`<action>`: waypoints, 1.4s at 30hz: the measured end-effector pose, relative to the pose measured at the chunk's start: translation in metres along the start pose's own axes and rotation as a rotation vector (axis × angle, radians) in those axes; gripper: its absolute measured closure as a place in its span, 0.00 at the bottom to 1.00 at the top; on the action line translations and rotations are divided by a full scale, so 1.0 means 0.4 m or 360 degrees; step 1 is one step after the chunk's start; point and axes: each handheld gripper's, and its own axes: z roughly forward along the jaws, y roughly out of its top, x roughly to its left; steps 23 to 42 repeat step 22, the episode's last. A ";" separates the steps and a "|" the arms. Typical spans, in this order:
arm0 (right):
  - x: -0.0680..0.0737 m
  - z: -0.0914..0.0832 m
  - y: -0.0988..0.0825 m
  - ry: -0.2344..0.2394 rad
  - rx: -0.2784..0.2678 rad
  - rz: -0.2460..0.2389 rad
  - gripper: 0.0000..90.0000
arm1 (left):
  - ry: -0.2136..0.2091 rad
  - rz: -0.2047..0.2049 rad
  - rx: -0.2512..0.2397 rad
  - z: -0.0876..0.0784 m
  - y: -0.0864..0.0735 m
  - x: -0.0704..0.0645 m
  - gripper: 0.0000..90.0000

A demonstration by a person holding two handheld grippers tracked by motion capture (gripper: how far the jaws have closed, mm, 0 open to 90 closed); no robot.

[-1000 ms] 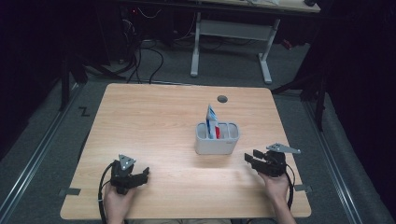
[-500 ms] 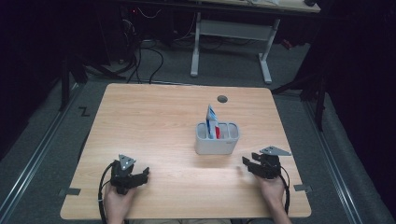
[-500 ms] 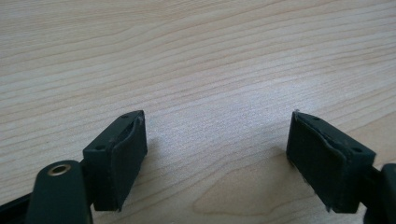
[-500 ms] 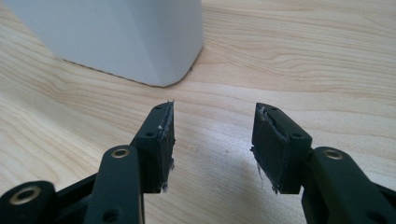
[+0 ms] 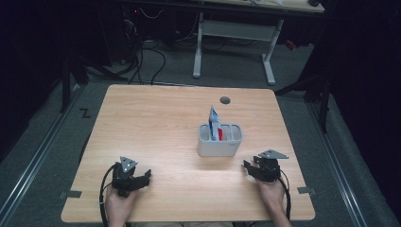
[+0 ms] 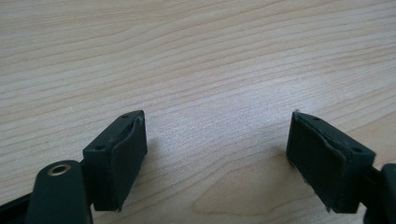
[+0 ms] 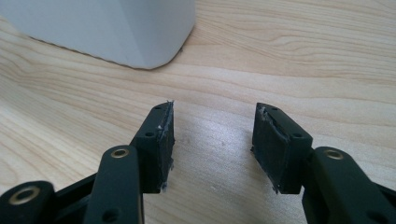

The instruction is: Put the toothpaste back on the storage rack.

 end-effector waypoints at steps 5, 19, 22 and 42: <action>0.005 0.004 0.000 -0.0020 -0.0008 -0.0018 0.54 | 0.0000 0.0000 0.0000 0.000 0.000 0.000 0.23; 0.015 0.008 0.002 -0.0038 0.0012 -0.0073 0.46 | 0.0004 0.0001 0.0002 -0.001 0.000 -0.001 0.23; 0.015 0.008 0.002 -0.0038 0.0011 -0.0071 0.45 | 0.0004 0.0001 0.0000 0.000 -0.001 -0.001 0.23; 0.015 0.008 0.002 -0.0038 0.0011 -0.0071 0.45 | 0.0004 0.0001 0.0000 0.000 -0.001 -0.001 0.23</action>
